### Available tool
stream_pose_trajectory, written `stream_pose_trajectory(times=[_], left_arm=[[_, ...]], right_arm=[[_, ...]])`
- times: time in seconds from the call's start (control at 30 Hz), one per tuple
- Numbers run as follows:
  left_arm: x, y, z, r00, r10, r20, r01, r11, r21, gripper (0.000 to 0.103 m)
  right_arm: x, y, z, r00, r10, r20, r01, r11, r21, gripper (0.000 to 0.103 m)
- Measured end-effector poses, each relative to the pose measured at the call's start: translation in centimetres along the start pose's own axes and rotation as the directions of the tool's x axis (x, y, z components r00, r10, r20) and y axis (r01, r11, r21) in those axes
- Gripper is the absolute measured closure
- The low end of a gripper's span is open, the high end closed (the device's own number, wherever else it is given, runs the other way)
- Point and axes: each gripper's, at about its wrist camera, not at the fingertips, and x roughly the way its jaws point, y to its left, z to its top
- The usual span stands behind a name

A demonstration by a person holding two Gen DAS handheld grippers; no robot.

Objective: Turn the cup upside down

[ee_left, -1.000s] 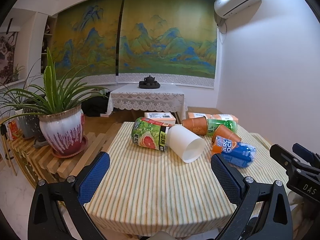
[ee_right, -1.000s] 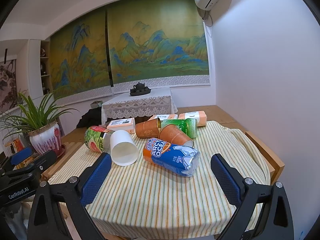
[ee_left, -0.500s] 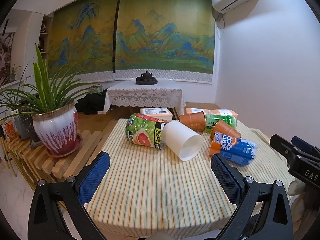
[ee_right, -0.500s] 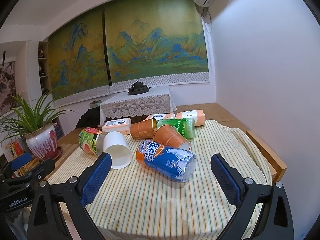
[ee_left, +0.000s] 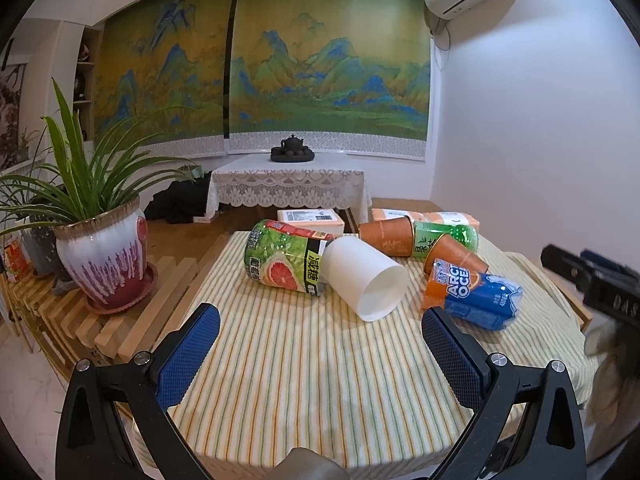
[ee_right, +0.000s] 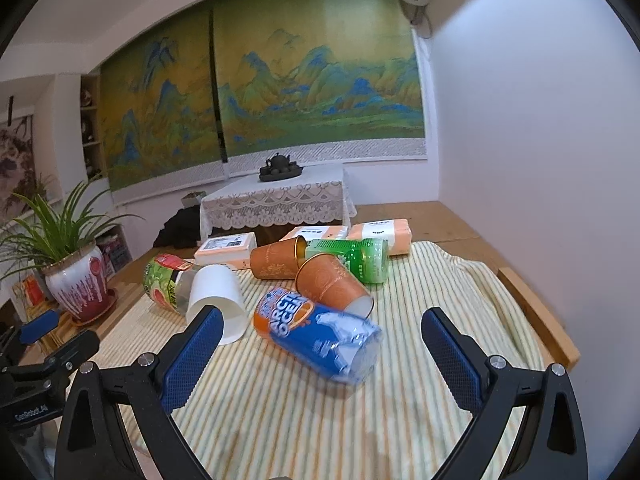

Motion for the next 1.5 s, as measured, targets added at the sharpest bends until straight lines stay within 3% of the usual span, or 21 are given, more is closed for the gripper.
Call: stream_pose_trajectory(times=[0.17, 0.27, 0.47, 0.83, 1.0, 1.2, 1.3, 1.47, 1.5], left_arm=[[0.6, 0.2, -0.1, 1.000, 0.004, -0.011, -0.004, 1.000, 0.005, 0.001], [1.1, 0.3, -0.1, 1.000, 0.012, -0.018, -0.012, 1.000, 0.001, 0.001], [2.3, 0.7, 0.3, 0.999, 0.029, -0.035, -0.029, 1.000, 0.003, 0.001], [5.5, 1.9, 1.3, 0.993, 0.097, -0.072, -0.096, 0.995, 0.025, 0.001], [7.4, 2.6, 1.4, 0.987, 0.132, -0.089, -0.132, 0.991, 0.012, 0.001], [9.6, 3.2, 1.2, 0.984, 0.132, -0.121, -0.135, 0.991, -0.018, 0.001], [10.5, 3.3, 1.1, 0.982, 0.143, -0.127, -0.146, 0.989, -0.010, 0.001], [11.3, 3.5, 1.1, 0.979, 0.156, -0.135, -0.160, 0.987, -0.017, 0.001], [11.3, 3.6, 1.1, 0.978, 0.160, -0.135, -0.164, 0.986, -0.018, 0.001]], right_arm=[[2.5, -1.3, 2.4, 0.997, 0.042, -0.065, -0.047, 0.996, -0.075, 0.007], [4.4, -2.5, 4.0, 0.992, 0.055, -0.111, -0.069, 0.989, -0.130, 0.022], [8.8, -5.8, 6.2, 0.965, 0.158, -0.211, -0.191, 0.970, -0.152, 0.036], [18.6, -8.1, 8.3, 0.869, 0.297, -0.396, -0.408, 0.883, -0.232, 0.038], [21.9, -8.4, 9.0, 0.842, 0.318, -0.435, -0.461, 0.843, -0.277, 0.038], [25.2, -8.9, 9.3, 0.792, 0.353, -0.499, -0.528, 0.806, -0.267, 0.038], [26.5, -8.9, 9.5, 0.754, 0.389, -0.530, -0.572, 0.785, -0.238, 0.038], [27.7, -9.1, 9.2, 0.709, 0.406, -0.576, -0.615, 0.755, -0.226, 0.038], [27.9, -9.0, 9.0, 0.708, 0.394, -0.585, -0.615, 0.752, -0.238, 0.038]])
